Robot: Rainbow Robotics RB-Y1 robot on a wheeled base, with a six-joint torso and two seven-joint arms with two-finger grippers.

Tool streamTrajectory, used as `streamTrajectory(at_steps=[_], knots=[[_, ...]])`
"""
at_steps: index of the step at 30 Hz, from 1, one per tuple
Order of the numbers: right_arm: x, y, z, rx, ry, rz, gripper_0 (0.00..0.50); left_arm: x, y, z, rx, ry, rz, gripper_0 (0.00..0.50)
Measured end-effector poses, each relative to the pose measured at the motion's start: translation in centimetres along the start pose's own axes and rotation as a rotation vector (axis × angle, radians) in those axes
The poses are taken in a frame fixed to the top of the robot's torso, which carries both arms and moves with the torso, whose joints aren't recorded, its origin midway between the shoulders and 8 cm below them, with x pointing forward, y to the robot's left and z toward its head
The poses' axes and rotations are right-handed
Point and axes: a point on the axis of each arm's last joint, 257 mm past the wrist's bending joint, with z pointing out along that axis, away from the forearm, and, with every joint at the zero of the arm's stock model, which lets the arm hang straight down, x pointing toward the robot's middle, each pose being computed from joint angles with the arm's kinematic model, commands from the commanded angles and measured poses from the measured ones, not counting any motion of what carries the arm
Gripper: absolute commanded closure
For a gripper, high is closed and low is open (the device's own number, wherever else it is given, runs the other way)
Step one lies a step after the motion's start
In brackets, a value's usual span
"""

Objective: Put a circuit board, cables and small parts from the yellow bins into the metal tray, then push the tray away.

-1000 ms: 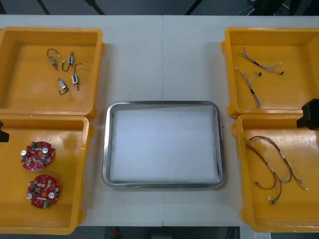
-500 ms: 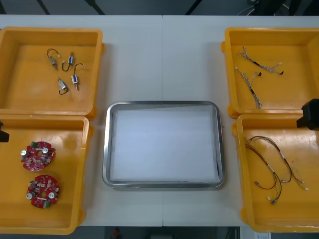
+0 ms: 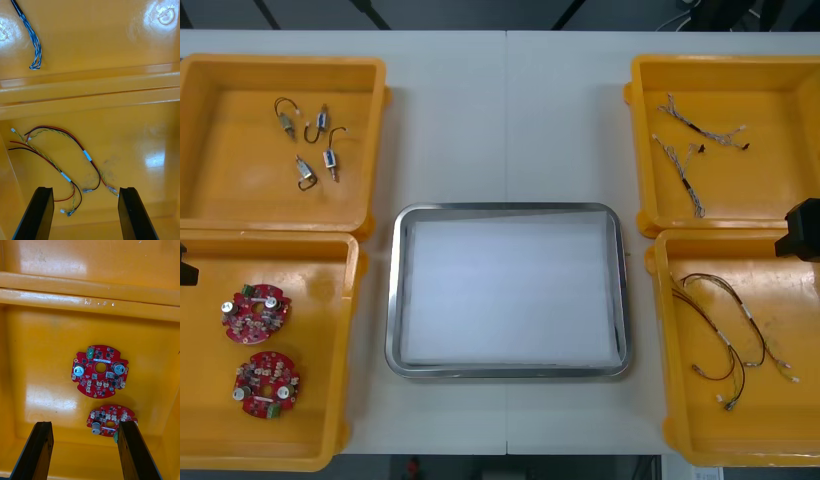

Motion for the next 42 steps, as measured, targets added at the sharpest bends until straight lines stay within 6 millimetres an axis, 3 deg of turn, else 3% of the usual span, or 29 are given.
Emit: streamTrajectory(at_steps=[30, 42], knots=[[0.0, 0.0, 0.0, 0.000, 0.000, 0.000, 0.000, 0.0, 0.0, 0.0, 0.000, 0.000, 0.000, 0.000], [1.6, -0.3, 0.8, -0.004, 0.040, -0.040, 0.000, 0.1, 0.0, 0.0, 0.000, 0.003, -0.001, 0.000]])
